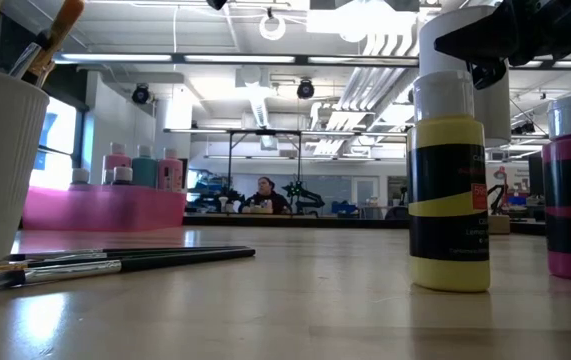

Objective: Pick & Place Paint Supplies
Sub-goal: Put the silver paintbrush into the light brown cup

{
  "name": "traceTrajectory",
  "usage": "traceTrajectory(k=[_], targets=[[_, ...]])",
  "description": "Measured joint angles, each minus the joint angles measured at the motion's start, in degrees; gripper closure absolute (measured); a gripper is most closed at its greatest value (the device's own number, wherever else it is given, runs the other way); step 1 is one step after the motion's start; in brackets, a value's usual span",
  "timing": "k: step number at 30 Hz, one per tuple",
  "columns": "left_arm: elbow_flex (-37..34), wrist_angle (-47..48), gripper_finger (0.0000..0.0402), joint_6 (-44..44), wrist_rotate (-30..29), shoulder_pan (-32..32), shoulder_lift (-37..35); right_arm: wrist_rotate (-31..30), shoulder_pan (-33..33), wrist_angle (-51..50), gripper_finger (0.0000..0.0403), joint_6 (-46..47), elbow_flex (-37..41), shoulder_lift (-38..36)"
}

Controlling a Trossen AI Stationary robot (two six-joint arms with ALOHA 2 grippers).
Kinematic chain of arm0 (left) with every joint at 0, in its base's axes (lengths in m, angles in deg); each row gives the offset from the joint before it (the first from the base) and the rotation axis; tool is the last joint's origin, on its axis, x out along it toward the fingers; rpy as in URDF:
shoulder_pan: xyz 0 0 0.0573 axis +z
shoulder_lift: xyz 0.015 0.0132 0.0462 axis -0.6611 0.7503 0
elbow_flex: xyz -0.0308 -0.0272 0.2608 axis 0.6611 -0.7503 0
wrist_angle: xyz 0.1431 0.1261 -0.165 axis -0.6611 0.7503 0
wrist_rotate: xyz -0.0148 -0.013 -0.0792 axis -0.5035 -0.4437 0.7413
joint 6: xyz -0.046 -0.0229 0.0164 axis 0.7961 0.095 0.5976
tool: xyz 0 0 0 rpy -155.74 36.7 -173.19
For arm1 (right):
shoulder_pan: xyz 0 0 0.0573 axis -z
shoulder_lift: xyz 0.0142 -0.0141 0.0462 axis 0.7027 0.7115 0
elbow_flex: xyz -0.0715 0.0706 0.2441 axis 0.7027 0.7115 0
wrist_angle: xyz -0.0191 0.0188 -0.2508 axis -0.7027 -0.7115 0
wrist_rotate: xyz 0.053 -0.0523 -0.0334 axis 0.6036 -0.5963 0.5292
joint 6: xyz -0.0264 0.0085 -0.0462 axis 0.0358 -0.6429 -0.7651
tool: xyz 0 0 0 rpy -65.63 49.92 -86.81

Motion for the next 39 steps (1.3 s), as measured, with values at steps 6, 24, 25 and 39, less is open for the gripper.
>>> traceTrajectory(k=[6, 24, 25, 39], targets=[[0.00, -0.25, 0.0295, 0.00, -0.01, 0.00, 0.00, 0.00, -0.01, 0.00, 0.0400, 0.00, 0.01, 0.00], [0.00, -1.19, 0.0295, 4.57, 0.20, -0.01, 0.00, 0.00, -0.01, 0.00, 0.0400, 0.00, 0.01, 0.00], [0.00, -1.18, 0.0295, 4.55, 0.20, 0.00, 0.00, 0.00, -0.01, 0.00, 0.0400, 0.00, 0.01, -0.01], [0.00, 2.25, 0.0295, 7.56, 1.27, 0.00, 0.00, 0.02, -0.01, 0.00, 0.0400, 0.00, 0.01, 0.00]])
